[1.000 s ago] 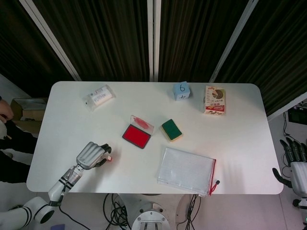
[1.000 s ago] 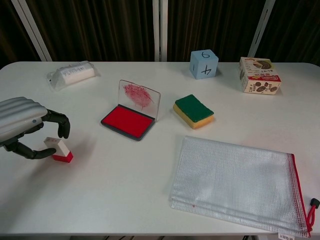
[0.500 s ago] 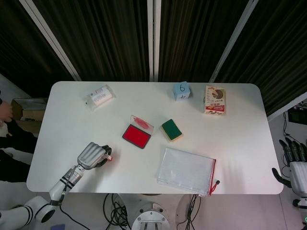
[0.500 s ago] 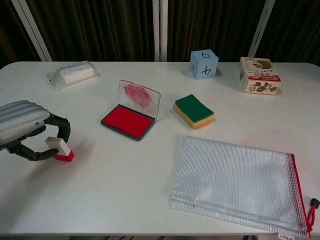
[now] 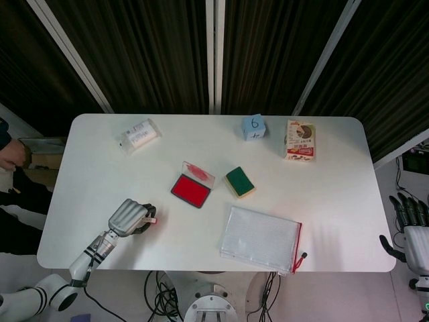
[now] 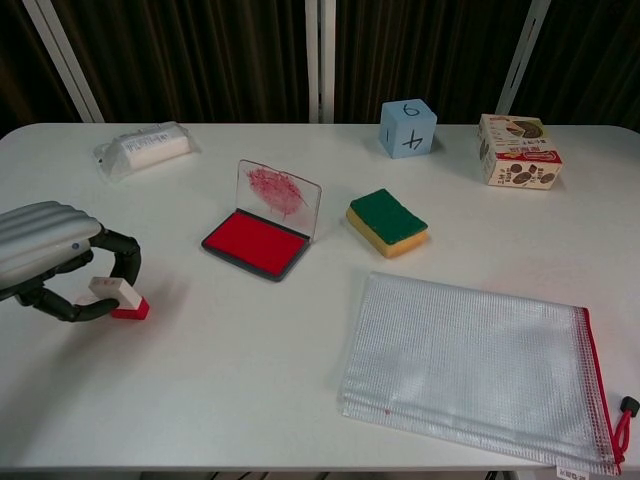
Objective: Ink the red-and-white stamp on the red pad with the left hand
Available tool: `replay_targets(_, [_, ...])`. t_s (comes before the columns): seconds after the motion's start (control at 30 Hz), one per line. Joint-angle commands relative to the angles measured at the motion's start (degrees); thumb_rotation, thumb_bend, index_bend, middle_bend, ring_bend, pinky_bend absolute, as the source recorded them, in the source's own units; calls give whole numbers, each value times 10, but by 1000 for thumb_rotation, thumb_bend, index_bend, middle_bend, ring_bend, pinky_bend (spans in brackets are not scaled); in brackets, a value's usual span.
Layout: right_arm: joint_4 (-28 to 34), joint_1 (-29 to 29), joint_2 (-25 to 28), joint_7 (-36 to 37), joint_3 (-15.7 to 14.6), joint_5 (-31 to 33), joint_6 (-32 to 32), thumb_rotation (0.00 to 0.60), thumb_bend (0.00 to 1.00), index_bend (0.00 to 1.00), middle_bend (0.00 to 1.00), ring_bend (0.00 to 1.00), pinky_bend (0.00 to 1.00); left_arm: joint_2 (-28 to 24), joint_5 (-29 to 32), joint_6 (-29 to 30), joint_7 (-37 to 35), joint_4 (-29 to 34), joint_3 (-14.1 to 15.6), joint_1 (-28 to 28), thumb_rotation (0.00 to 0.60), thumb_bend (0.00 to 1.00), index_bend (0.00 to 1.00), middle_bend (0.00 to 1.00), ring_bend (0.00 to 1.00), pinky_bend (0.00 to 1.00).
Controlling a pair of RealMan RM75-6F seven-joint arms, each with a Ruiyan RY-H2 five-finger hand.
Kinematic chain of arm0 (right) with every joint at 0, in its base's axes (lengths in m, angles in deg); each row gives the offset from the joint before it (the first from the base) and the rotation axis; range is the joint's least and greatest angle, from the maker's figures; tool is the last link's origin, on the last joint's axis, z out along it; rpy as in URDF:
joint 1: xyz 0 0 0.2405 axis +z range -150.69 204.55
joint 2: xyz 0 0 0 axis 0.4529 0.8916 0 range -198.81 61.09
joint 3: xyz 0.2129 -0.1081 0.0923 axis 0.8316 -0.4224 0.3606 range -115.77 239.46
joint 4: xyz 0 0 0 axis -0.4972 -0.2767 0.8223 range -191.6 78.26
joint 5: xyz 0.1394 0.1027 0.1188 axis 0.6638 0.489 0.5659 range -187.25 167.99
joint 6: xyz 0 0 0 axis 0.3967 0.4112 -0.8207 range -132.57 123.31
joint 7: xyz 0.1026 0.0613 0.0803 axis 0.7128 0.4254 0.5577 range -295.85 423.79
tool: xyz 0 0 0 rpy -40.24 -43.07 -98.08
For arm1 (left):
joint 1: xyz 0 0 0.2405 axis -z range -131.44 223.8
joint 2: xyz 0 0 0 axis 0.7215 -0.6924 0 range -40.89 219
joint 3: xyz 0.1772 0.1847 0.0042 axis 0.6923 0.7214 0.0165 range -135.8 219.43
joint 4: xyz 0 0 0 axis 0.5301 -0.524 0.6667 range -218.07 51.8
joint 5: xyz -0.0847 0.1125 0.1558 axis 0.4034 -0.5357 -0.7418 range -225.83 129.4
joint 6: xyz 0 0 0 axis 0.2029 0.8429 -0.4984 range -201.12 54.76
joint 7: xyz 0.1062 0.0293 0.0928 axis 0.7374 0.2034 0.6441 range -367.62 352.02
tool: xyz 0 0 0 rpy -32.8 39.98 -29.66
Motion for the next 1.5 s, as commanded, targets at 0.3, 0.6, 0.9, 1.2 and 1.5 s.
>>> replay_targets(0.3, [1,0,1,0,1,-1,2,600,209,0,0,0,0,-41,22,-3,-63,63,-24,17,600,386,576,591,973,988])
replay_targets(0.6, [7,1,-1,-10,-2,-3,-2,600,222,0,0,0,0,-38,72,-57,-96,89,-79,65,600,394,615,653,987,1000])
replay_targets(0.9, [18,-4,8,-14,-2,-3,5,600,223,0,0,0,0,29,114,-123,-52,36,-130,139,600,410,620,666,992,1000])
replay_targets(1.2, [22,-4,14,-15,-2,3,1,600,222,0,0,0,0,84,157,-186,-35,-39,-153,190,600,411,632,673,991,1000])
replay_targets(1.5, [29,1,19,-22,1,12,-12,600,223,0,0,0,0,112,172,-205,-37,-85,-152,211,600,411,639,673,993,1000])
